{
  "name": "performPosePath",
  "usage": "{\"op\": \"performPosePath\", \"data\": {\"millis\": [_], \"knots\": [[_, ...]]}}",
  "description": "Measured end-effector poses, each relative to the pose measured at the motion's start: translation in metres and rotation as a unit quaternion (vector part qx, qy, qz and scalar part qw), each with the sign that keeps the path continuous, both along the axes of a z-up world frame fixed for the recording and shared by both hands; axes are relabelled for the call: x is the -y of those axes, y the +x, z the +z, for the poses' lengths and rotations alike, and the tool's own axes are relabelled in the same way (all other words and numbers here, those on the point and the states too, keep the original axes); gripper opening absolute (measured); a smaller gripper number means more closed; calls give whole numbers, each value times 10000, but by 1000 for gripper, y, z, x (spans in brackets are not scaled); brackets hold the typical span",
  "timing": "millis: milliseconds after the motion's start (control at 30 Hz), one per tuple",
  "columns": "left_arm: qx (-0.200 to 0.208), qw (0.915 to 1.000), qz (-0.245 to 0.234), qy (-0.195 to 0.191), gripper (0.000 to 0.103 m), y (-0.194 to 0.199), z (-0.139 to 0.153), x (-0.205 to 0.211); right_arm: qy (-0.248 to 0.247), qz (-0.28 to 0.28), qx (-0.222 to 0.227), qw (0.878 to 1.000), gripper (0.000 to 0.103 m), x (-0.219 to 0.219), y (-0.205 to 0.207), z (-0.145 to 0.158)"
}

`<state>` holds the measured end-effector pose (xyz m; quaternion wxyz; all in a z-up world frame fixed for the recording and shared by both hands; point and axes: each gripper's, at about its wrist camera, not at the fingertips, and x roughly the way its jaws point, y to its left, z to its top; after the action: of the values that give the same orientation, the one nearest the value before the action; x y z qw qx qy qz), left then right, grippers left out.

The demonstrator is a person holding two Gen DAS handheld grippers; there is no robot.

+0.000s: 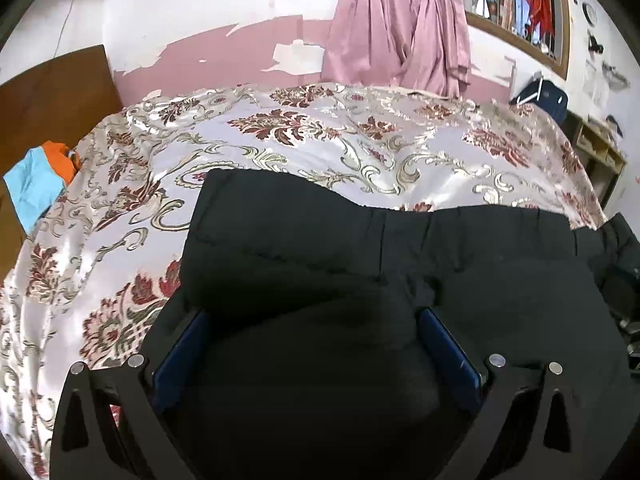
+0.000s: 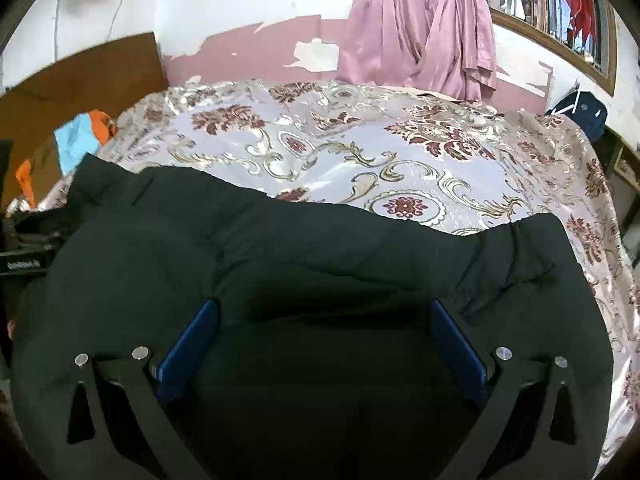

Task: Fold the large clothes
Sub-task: 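Hold the jacket edge with both grippers and smooth it flat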

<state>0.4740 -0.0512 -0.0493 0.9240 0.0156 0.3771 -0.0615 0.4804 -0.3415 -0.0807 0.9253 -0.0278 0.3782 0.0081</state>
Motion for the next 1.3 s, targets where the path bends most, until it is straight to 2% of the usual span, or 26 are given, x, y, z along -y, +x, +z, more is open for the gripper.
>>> {"op": "performPosePath", "data": {"millis": [300,800,1300], "knots": [[72,9996,24,-288,103,3,-11,-4,72,-11,17,10000,102,0,7,-8],[186,9995,34,-238,103,1,-16,0,66,-68,241,9997,102,-1,0,-12],[237,9996,47,-126,103,1,-18,-1,-185,-188,461,9986,102,-4,-8,-10]]}}
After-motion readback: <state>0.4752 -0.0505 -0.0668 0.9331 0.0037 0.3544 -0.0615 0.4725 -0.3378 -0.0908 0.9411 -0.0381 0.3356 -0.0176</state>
